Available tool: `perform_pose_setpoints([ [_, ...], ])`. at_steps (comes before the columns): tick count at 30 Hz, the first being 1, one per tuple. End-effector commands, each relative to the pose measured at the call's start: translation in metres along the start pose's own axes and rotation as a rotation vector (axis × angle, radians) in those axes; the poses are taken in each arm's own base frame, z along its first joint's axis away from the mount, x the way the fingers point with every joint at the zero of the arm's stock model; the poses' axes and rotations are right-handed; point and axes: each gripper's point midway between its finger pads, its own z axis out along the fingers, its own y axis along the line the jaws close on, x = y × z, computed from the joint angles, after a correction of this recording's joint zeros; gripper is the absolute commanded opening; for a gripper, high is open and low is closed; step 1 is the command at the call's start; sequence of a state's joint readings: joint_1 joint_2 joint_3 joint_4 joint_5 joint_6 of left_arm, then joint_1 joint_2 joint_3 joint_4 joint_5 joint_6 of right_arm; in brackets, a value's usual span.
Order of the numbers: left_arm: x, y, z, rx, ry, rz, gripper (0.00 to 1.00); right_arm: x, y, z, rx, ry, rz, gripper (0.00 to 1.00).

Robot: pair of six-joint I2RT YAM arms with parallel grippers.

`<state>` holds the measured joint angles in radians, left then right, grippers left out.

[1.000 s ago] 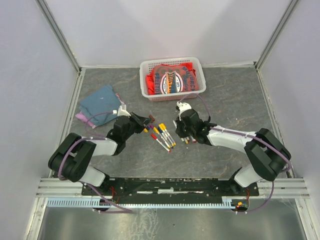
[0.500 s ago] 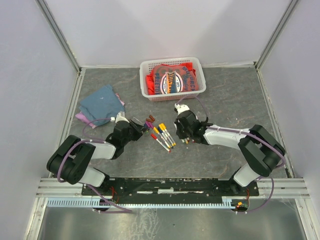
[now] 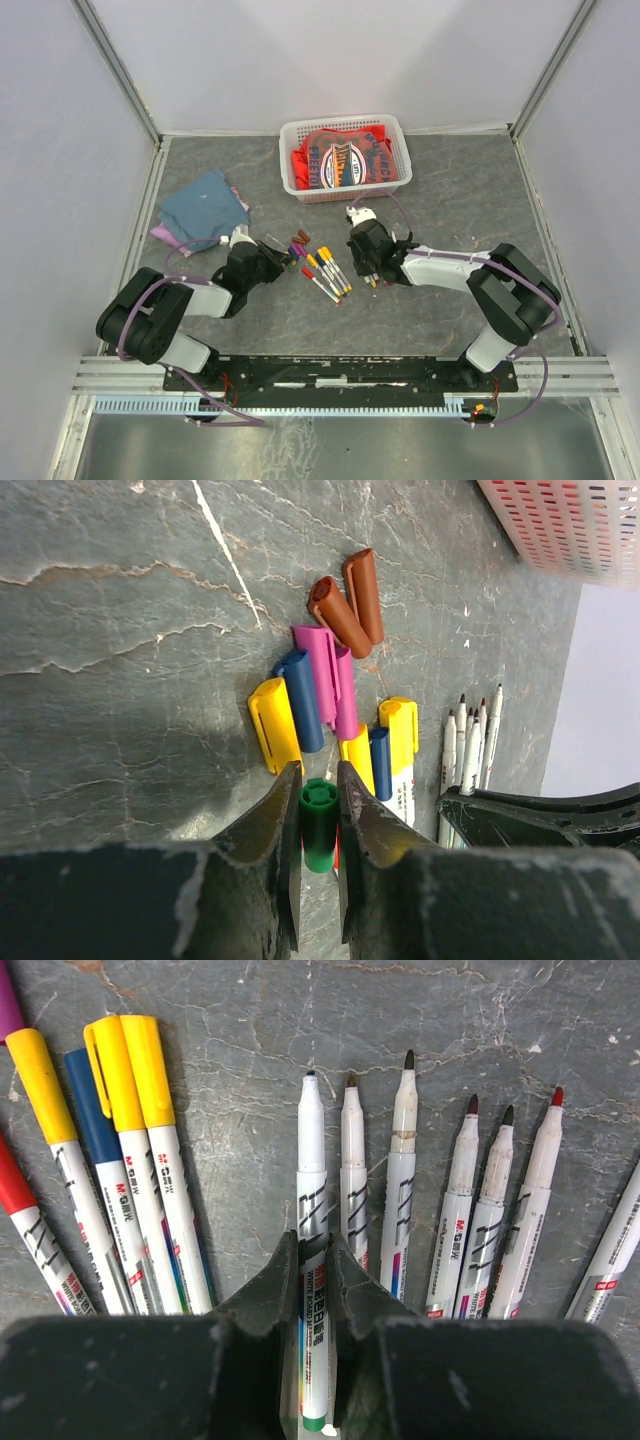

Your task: Open the pen caps

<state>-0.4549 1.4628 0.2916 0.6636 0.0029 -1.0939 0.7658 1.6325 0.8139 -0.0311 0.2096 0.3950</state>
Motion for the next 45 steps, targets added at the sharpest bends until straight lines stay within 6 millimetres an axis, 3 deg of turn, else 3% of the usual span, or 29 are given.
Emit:
perform_pose_setpoints([
  [1, -0.002, 0.002, 0.002, 0.011, -0.008, 0.032, 0.18, -0.017, 0.001, 0.003, 0.024, -0.036, -0.011, 0.15],
  [16, 0.004, 0.007, 0.003, 0.020, 0.015, 0.012, 0.35, -0.015, -0.001, 0.005, 0.038, -0.027, -0.012, 0.29],
  [32, -0.001, 0.006, -0.011, 0.026, -0.013, 0.015, 0.36, -0.036, 0.003, -0.017, 0.038, -0.100, -0.020, 0.38],
  [45, -0.002, 0.005, -0.023, 0.043, -0.028, 0.012, 0.36, -0.044, 0.028, -0.025, 0.008, -0.116, -0.068, 0.43],
])
